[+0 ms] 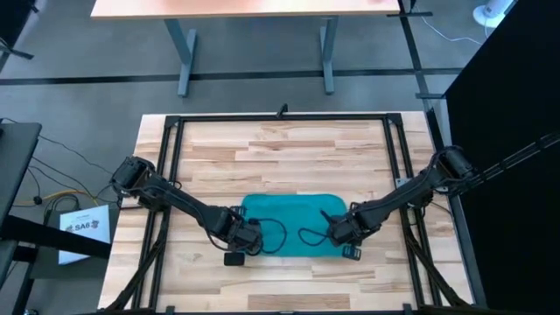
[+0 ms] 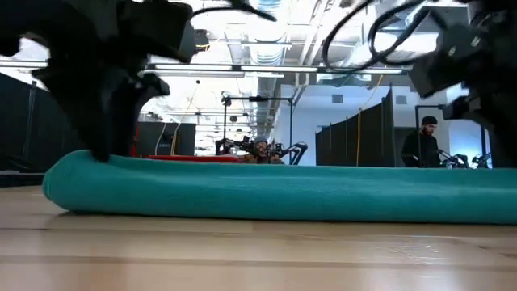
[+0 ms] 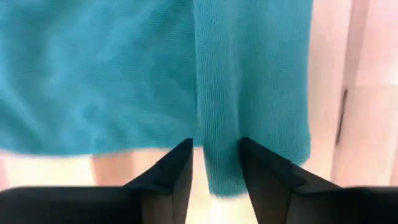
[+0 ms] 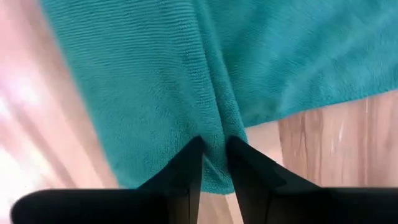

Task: Roll towel
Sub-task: Roll the blue towel

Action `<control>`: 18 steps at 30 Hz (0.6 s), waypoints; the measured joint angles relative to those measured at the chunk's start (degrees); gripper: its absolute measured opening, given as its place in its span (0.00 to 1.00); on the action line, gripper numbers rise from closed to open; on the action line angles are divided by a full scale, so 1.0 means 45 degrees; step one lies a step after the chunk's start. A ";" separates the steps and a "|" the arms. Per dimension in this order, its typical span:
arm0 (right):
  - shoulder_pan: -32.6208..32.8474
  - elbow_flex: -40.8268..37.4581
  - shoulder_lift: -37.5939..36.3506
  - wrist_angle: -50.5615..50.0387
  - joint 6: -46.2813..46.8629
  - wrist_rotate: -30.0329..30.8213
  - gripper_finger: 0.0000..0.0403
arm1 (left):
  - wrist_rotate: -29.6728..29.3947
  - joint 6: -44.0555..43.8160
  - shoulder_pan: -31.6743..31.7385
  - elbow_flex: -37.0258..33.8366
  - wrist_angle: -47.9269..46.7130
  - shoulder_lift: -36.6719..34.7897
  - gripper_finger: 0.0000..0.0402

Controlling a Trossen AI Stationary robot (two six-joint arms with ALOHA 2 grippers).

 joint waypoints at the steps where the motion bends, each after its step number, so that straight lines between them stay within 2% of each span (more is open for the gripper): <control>1: 0.0074 0.0046 -0.0097 0.0051 -0.0200 0.0039 0.17 | -0.0310 0.0103 0.0000 0.0146 -0.0176 -0.0037 0.31; 6: 0.0130 0.0060 -0.0749 0.0093 -0.0685 0.0145 0.17 | -0.1429 0.0577 0.0000 0.1053 -0.0698 -0.0067 0.32; 13: 0.0009 0.0065 -0.1174 0.0519 -0.0722 0.0158 0.17 | -0.1761 0.0960 0.0005 0.1786 -0.0738 -0.0082 0.32; 18: 0.0281 0.0607 -0.1189 0.1258 -0.0684 -0.0925 0.19 | -0.1777 0.0455 -0.0329 0.2634 -0.1473 -0.0082 0.32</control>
